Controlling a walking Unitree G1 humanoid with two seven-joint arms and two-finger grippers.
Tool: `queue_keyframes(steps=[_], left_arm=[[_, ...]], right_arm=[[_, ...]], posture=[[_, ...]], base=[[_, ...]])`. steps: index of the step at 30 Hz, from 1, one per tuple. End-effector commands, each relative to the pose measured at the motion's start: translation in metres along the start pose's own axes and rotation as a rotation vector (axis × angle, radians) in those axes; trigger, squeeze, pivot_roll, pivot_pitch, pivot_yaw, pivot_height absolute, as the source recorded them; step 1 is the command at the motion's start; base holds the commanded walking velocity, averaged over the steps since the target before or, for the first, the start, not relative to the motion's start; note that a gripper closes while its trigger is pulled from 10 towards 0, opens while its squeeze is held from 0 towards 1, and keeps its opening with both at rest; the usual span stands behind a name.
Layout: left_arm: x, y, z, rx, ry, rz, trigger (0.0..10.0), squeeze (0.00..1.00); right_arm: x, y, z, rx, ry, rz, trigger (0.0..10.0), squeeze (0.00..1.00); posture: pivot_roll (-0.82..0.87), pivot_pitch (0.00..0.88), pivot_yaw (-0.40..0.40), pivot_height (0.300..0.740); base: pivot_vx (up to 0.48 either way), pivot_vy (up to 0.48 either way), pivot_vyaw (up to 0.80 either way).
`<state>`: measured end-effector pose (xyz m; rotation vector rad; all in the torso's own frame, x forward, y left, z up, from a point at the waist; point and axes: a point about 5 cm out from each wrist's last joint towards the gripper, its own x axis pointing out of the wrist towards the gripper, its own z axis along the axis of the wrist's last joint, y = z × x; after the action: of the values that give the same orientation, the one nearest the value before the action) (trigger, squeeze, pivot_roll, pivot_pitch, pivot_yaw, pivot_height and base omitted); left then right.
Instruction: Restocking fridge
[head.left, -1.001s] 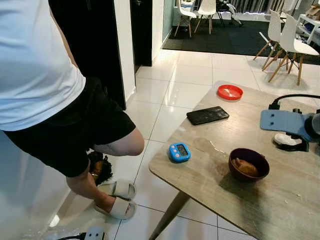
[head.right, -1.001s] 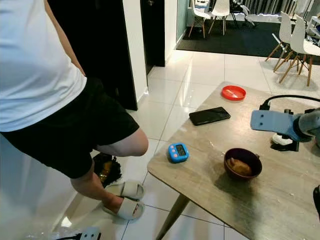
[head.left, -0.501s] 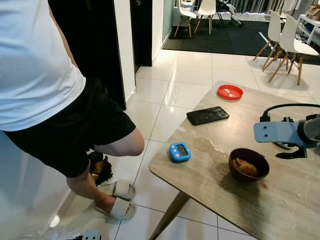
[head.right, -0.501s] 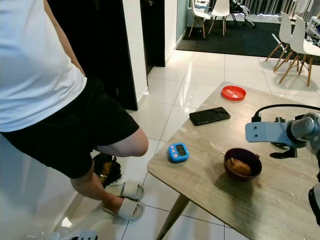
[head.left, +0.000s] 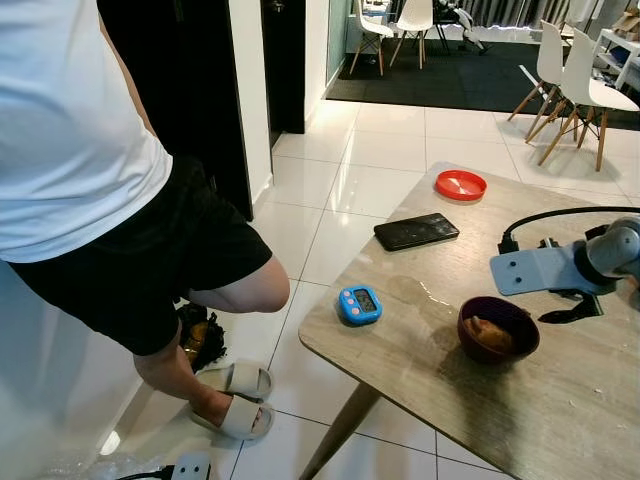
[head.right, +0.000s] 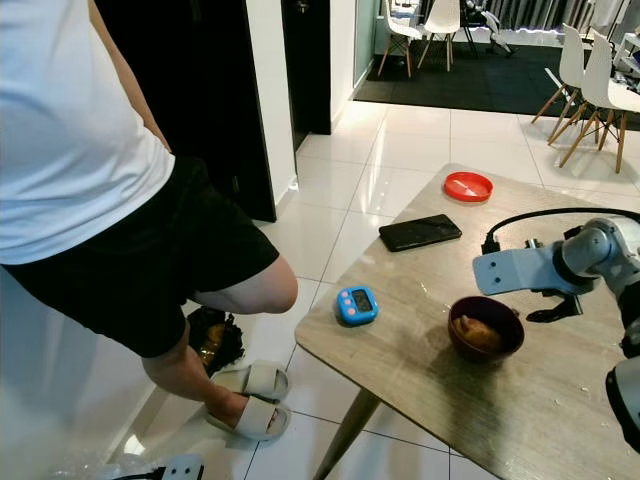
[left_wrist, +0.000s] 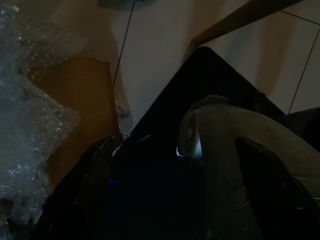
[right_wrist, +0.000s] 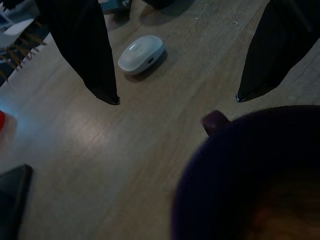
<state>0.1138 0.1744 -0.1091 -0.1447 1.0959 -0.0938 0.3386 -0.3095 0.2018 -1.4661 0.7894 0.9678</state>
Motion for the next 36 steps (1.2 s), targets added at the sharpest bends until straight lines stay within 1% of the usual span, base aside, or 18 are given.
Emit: queue_keyframes(steps=[1, 6, 9, 10, 11, 12, 17, 18, 20, 21, 22, 24, 28, 34, 36], left_arm=[[-0.004, 0.004, -0.015, -0.011, 0.064, -0.013, 10.0, 0.0], [-0.006, 0.011, -0.014, -0.011, 0.058, -0.009, 10.0, 0.0], [-0.005, 0.011, -0.012, -0.009, 0.049, -0.016, 10.0, 0.0], [-0.005, 0.009, -0.01, -0.007, 0.043, -0.021, 10.0, 0.0], [-0.005, 0.009, -0.01, -0.007, 0.043, -0.021, 10.0, 0.0], [-0.003, 0.006, -0.008, -0.003, 0.037, -0.028, 10.0, 0.0], [-0.002, 0.001, -0.006, -0.004, 0.032, -0.034, 10.0, 0.0], [0.0, -0.005, -0.006, -0.005, 0.031, -0.04, 10.0, 0.0], [0.001, -0.007, -0.006, -0.005, 0.032, -0.042, 10.0, 0.0], [0.002, -0.013, -0.007, -0.005, 0.036, -0.045, 10.0, 0.0], [0.002, -0.015, -0.008, -0.005, 0.038, -0.046, 10.0, 0.0], [0.003, -0.021, -0.009, -0.005, 0.044, -0.047, 10.0, 0.0], [0.004, -0.022, -0.009, -0.005, 0.048, -0.046, 10.0, 0.0], [0.003, -0.019, -0.01, -0.008, 0.055, -0.037, 10.0, 0.0], [0.002, -0.016, -0.011, -0.01, 0.056, -0.033, 10.0, 0.0]], right_arm=[[0.0, -0.005, 0.008, -0.043, -0.006, 0.012, 10.0, 0.0], [0.002, -0.003, 0.012, -0.078, -0.009, 0.06, 10.0, 0.0], [0.003, -0.003, 0.014, -0.102, -0.009, 0.085, 10.0, 0.0], [0.005, -0.002, 0.017, -0.121, -0.012, 0.102, 10.0, 0.0], [0.005, -0.002, 0.017, -0.121, -0.012, 0.102, 10.0, 0.0], [0.007, -0.002, 0.02, -0.14, -0.014, 0.119, 10.0, 0.0], [0.007, -0.002, 0.022, -0.149, -0.016, 0.131, 10.0, 0.0], [0.006, -0.003, 0.023, -0.156, -0.014, 0.146, 10.0, 0.0], [0.006, -0.002, 0.023, -0.157, -0.012, 0.155, 10.0, 0.0], [0.004, -0.002, 0.02, -0.156, 0.001, 0.174, 10.0, 0.0], [0.003, -0.001, 0.018, -0.152, 0.008, 0.182, 10.0, 0.0], [0.0, 0.003, 0.013, -0.125, 0.025, 0.223, 10.0, 0.0], [-0.003, 0.004, 0.01, -0.112, 0.036, 0.24, 10.0, 0.0], [-0.006, 0.009, 0.005, -0.104, 0.047, 0.287, 10.0, 0.0], [-0.006, 0.009, 0.006, -0.104, 0.027, 0.297, 10.0, 0.0]], posture=[[0.01, 0.0, -0.024, 0.739], [0.01, 0.0, -0.026, 0.739], [0.01, 0.0, -0.026, 0.739], [0.01, 0.0, -0.025, 0.739], [0.01, 0.0, -0.025, 0.739], [0.01, 0.0, -0.025, 0.739], [0.01, 0.0, -0.028, 0.739], [0.01, 0.0, -0.033, 0.739], [0.01, 0.0, -0.033, 0.739], [0.01, 0.0, -0.037, 0.739], [0.01, 0.0, -0.037, 0.739], [0.01, 0.0, -0.038, 0.739], [0.01, 0.0, -0.038, 0.739], [0.0, 0.0, -0.04, 0.739], [0.0, 0.0, -0.041, 0.739]], base=[[0.0, 0.0, 0.0], [0.0, 0.0, 0.0], [0.0, 0.0, 0.0], [0.0, 0.0, 0.0], [0.0, 0.0, 0.0], [0.0, 0.0, 0.0], [0.0, 0.0, 0.0], [0.0, 0.0, 0.0], [0.0, 0.0, 0.0], [0.0, 0.0, 0.0], [0.0, 0.0, 0.0], [0.0, 0.0, 0.0], [0.0, 0.0, 0.0], [0.0, 0.0, 0.0], [0.0, 0.0, 0.0]])
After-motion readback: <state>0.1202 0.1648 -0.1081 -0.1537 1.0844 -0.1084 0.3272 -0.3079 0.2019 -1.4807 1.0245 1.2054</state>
